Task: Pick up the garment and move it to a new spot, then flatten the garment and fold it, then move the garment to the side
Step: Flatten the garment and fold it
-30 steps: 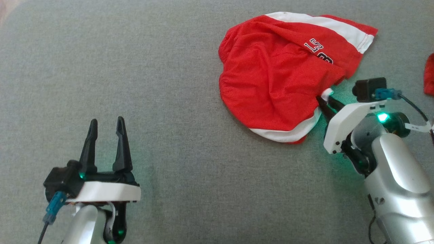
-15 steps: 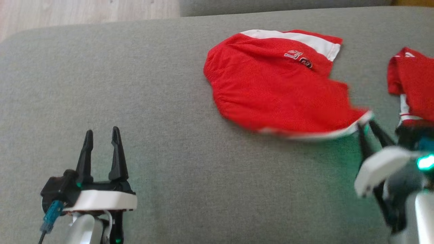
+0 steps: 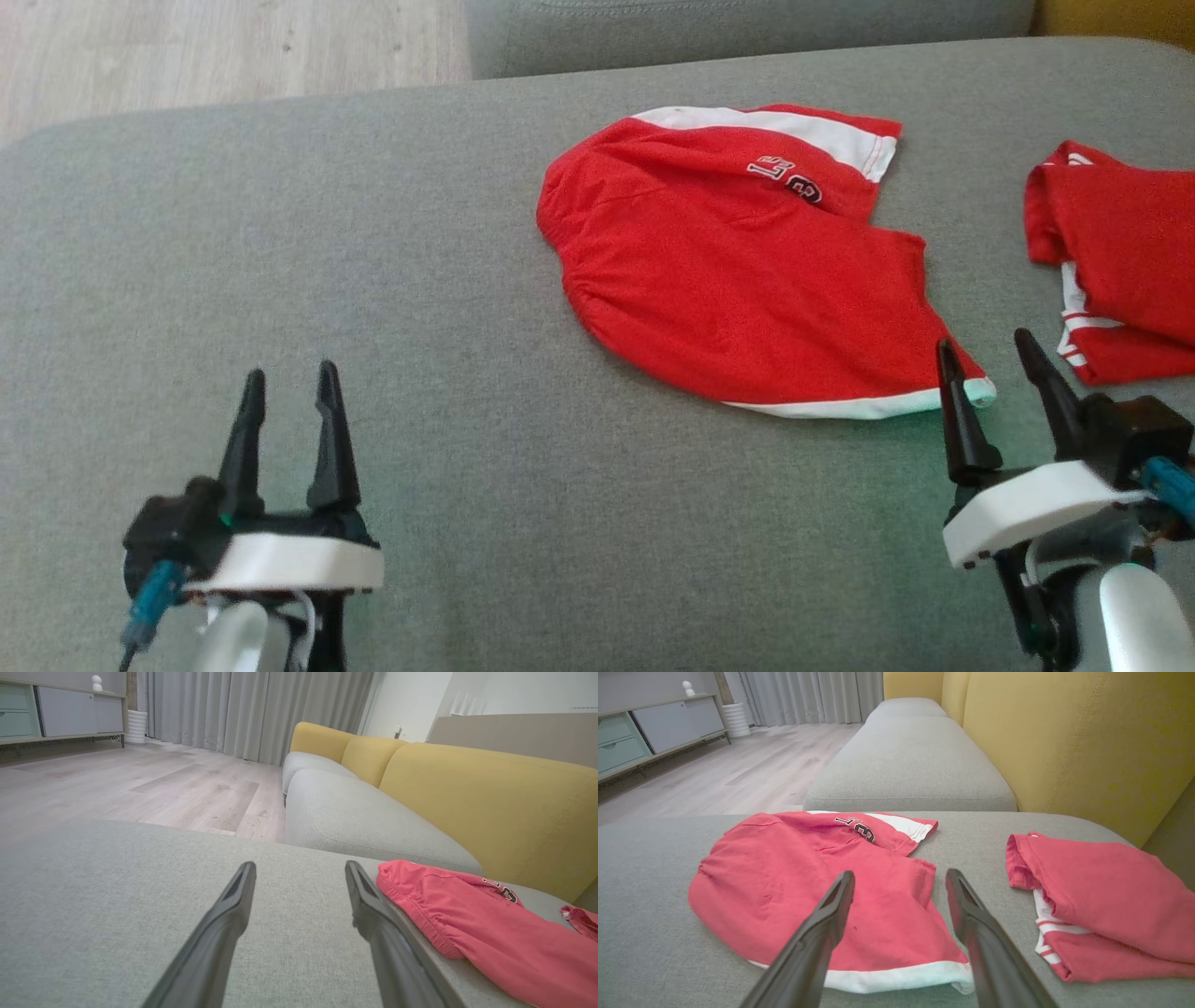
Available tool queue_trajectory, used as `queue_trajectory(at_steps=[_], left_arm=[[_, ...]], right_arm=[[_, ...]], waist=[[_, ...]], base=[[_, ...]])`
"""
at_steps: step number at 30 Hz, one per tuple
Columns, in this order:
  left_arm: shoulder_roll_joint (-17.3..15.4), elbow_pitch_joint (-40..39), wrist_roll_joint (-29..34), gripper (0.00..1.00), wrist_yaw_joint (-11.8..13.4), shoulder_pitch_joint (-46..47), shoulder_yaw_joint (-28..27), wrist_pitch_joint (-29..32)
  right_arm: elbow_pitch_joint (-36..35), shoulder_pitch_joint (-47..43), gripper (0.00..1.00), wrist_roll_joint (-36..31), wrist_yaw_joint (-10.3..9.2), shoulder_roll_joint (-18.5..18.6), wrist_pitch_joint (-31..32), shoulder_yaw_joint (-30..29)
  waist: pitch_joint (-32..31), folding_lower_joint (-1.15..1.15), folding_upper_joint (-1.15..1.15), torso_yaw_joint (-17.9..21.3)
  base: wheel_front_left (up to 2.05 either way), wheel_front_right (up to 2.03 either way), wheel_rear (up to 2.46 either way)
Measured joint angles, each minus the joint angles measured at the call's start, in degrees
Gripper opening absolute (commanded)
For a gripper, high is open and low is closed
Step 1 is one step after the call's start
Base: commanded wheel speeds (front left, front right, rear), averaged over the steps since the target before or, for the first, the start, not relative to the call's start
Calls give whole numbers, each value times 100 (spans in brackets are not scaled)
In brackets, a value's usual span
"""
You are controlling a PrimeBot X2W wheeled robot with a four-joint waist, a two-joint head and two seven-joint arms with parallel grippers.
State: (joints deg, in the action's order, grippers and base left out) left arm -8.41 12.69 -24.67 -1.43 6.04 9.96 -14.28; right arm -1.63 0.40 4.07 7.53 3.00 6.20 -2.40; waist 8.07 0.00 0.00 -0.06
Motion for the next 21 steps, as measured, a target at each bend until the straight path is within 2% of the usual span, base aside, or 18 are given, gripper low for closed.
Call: queue_trajectory(at_steps=[4, 7, 8, 10, 11, 15, 21], left_arm=[[5, 47, -1, 100, -36, -114, 171, 49], [71, 270, 3, 100, -283, 3, 660, 326], [71, 270, 3, 100, -283, 3, 660, 326], [189, 525, 1, 100, -405, 247, 962, 549], [302, 811, -18, 100, -472, 603, 1321, 756], [411, 1467, 35, 100, -570, 1374, 2006, 1147], [442, 2352, -36, 100, -571, 1971, 2145, 1043]], right_arm=[[92, -6, 100, 172, 0, -21, -15, 69], [92, -1, 100, 232, 0, -23, -16, 180], [92, -1, 100, 232, 0, -23, -16, 180], [96, 4, 100, 268, 0, -26, -18, 223], [107, 14, 100, 316, 0, -26, -19, 264], [114, 35, 100, 366, 0, -27, -65, 367], [156, 210, 100, 563, 0, -29, -179, 443]], waist=[[-57, 0, 0, 63], [-22, 0, 0, 125], [-22, 0, 0, 125], [21, 0, 0, 168], [60, -1, 0, 238], [172, -1, 0, 429], [403, -1, 0, 780]], base=[[0, 0, 0], [0, 0, 0], [0, 0, 0], [0, 0, 0], [0, 0, 0], [0, 0, 0], [0, 0, 0]])
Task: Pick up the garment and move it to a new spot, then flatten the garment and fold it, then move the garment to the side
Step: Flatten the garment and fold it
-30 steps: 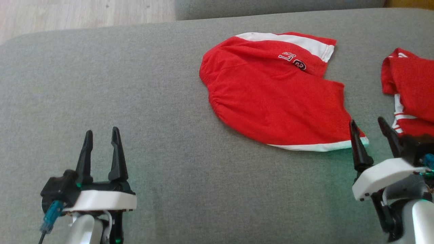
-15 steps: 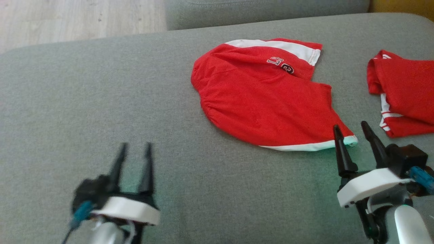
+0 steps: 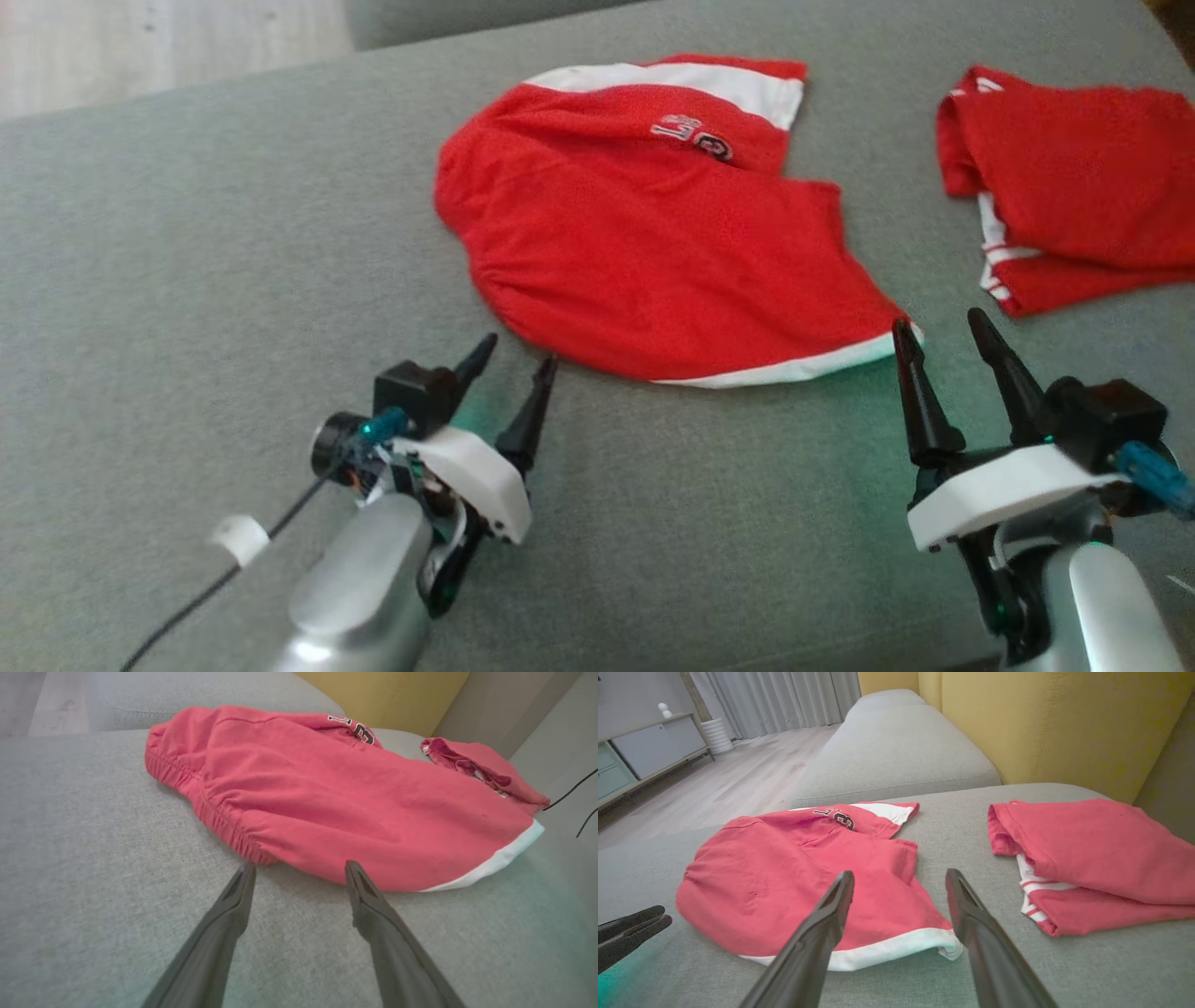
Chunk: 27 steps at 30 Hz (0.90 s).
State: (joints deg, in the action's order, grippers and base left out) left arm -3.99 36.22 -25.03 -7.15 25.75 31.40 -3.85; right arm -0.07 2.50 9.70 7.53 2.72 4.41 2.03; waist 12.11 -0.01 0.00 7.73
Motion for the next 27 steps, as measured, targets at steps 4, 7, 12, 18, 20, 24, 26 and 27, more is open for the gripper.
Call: queue_trajectory(at_steps=[4, 7, 12, 18, 20, 24, 26, 27], left_arm=[[11, 476, -134, 100, 7, 355, -121, -80], [21, 732, -238, 100, 8, 609, -215, -130], [97, 1158, -370, 100, 154, 1029, -379, -124], [109, 1340, -471, 80, 103, 1373, -320, -303], [116, 1321, -483, 0, 51, 1429, -224, -489], [158, 1178, -700, 0, 1, 1438, -76, -750], [156, 1022, -839, 0, 0, 1405, -9, -842], [157, 910, -904, 0, 0, 1347, 11, -861]], right_arm=[[66, 48, 100, 49, 0, 0, -58, 1], [94, 51, 100, 99, 0, 0, -113, 2], [152, 171, 100, 149, 0, 0, -148, 49], [205, 289, 100, 235, 0, 0, -210, 108], [229, 294, 100, 235, 0, 0, -241, 107], [255, 294, 100, 235, 0, 0, -238, 64], [254, 294, 100, 233, 0, 0, -238, 31], [250, 293, 100, 232, 0, 0, -237, 11]], waist=[[179, 0, 0, 171], [298, 0, 0, 259], [440, 0, 0, 359], [553, 0, 0, 436], [562, -1, 0, 434], [523, 0, 0, 319], [479, 0, 0, 227], [450, 1, 0, 172]], base=[[0, 0, 0], [0, 0, 0], [0, 0, 0], [0, 0, 0], [0, 0, 0], [0, 0, 0], [0, 0, 0], [0, 0, 0]])
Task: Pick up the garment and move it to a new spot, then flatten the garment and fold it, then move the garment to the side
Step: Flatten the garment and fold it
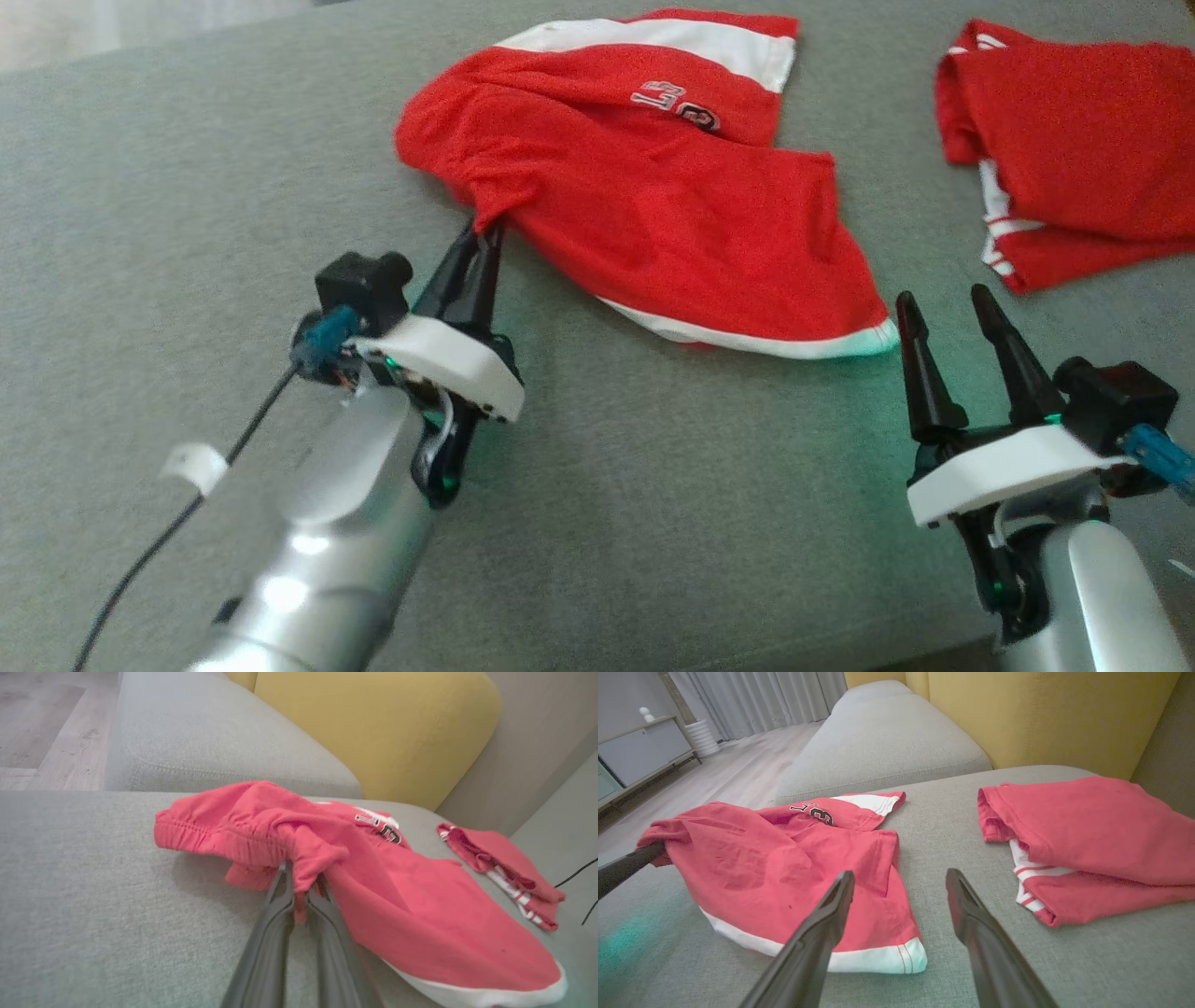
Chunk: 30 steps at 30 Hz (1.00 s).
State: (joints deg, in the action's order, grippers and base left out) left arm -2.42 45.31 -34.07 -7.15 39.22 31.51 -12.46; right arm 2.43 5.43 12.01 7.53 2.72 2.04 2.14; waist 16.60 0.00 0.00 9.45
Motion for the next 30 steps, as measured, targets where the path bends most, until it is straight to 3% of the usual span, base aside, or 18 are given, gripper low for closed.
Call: queue_trajectory(at_steps=[4, 8, 11, 18, 23, 30], left_arm=[[-64, -609, -243, 0, -1, -570, 91, 10], [-389, -1652, -376, 0, 68, -1546, 261, 553], [-771, -2856, -546, 0, 361, -2306, 337, 1158], [-1591, -5608, -938, 0, 1356, -3655, 254, 2527], [-1680, -5787, -1104, 0, 1574, -3602, -12, 2755], [-1093, -3735, -1126, 0, 1534, -2179, -144, 2657]], right_arm=[[-43, -13, 100, -31, 0, 0, 71, -63], [-133, -43, 100, -53, 0, -1, 152, -124], [-207, -115, 100, -52, 0, -1, 194, -180], [-291, -205, 100, -49, 0, -1, 210, -187], [-298, -205, 100, -40, 0, -1, 210, -194], [-331, -124, 100, -40, 0, -1, 210, -43]], waist=[[-128, 0, 0, -269], [-270, 0, 0, -591], [-367, 1, 0, -829], [-488, 2, 0, -1068], [-428, 1, 0, -991], [-247, 0, 0, -758]], base=[[0, 0, 0], [0, 0, 0], [0, 0, 0], [0, 0, 0], [0, 0, 0], [0, 0, 0]])
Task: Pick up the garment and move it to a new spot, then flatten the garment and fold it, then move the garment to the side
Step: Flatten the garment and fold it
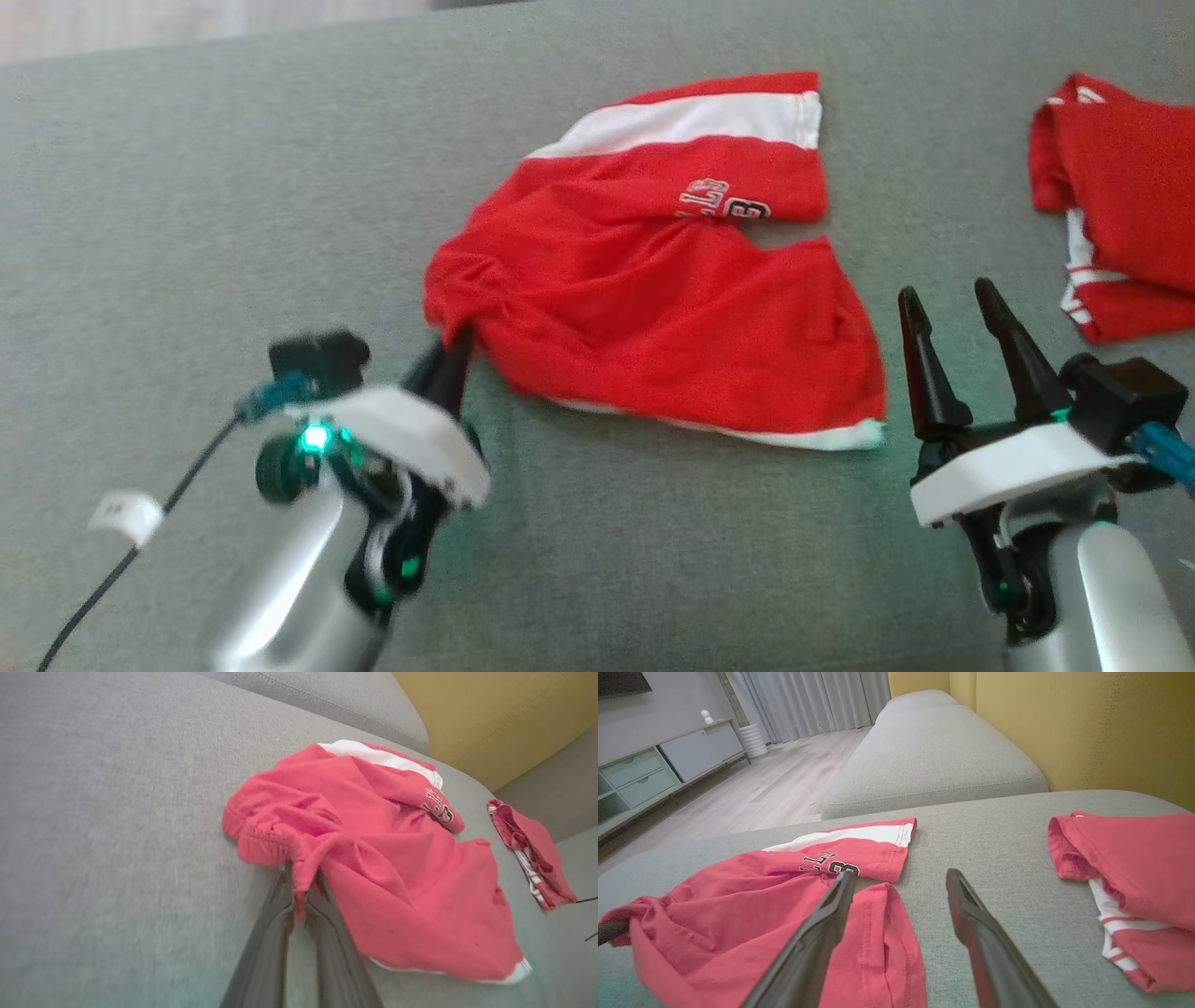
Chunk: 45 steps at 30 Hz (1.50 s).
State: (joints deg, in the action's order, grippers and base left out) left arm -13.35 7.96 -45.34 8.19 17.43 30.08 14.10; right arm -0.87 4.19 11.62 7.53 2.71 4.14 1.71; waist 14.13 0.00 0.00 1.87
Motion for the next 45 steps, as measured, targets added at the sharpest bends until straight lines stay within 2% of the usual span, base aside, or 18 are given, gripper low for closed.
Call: queue_trajectory(at_steps=[6, 11, 16, 17, 18, 22, 25, 28, 33, 36, 38, 41, 45], left_arm=[[435, 1502, 185, 0, -167, 967, -91, -759], [626, 2425, 505, 0, -163, 1444, -110, -1393], [738, 3294, 918, 0, 188, 1864, -64, -2014], [766, 3418, 909, 35, 178, 1908, -64, -2073], [804, 3493, 895, 100, 77, 1922, -58, -2102], [942, 3651, 765, 100, -286, 1881, 5, -2288], [886, 3545, 701, 100, -584, 1657, 9, -2542], [704, 3233, 708, 100, -679, 1274, 11, -2685], [213, 2562, 811, 100, -768, 559, -1, -2786], [-53, 2102, 818, 100, -719, 127, -100, -2789], [-119, 1936, 818, 100, -658, -14, -178, -2806], [-318, 1424, 835, 100, -498, -411, -492, -2838], [-425, 643, 962, 100, -256, -854, -1014, -2841]], right_arm=[[-46, 122, 100, -1, 0, 0, 0, 80], [-46, 122, 100, -1, 0, 0, -1, 101], [-29, 137, 100, -1, 0, 0, -1, 167], [-16, 146, 100, 0, 0, 0, -1, 183], [-14, 148, 100, 3, 0, 0, -1, 192], [5, 148, 100, 25, 0, 0, -1, 181], [10, 143, 100, 33, 0, 0, 0, 102], [12, 123, 100, 33, 0, 0, 41, 20], [21, 80, 100, 33, 0, 0, 105, -24], [26, 1, 100, 34, 0, 0, 199, -16], [47, -48, 100, 44, 0, 0, 249, -9], [159, -202, 100, 57, 0, 0, 465, -1], [323, -299, 100, 101, 0, 0, 755, 94]], waist=[[202, 0, 0, 242], [307, -1, 0, 328], [272, 0, 0, 297], [253, 0, 0, 293], [231, 0, 0, 285], [134, 0, 0, 223], [31, 0, 0, 131], [-67, 0, 0, 58], [-261, 1, 0, -51], [-378, 1, 0, -100], [-416, 1, 0, -114], [-513, 1, 0, -156], [-583, 1, 0, -210]], base=[[0, 0, 0], [0, 0, 0], [0, 0, 0], [0, 0, 0], [0, 0, 0], [0, 0, 0], [0, 0, 0], [0, 0, 0], [0, 0, 0], [0, 0, 0], [0, 0, 0], [0, 0, 0], [0, 0, 0]])
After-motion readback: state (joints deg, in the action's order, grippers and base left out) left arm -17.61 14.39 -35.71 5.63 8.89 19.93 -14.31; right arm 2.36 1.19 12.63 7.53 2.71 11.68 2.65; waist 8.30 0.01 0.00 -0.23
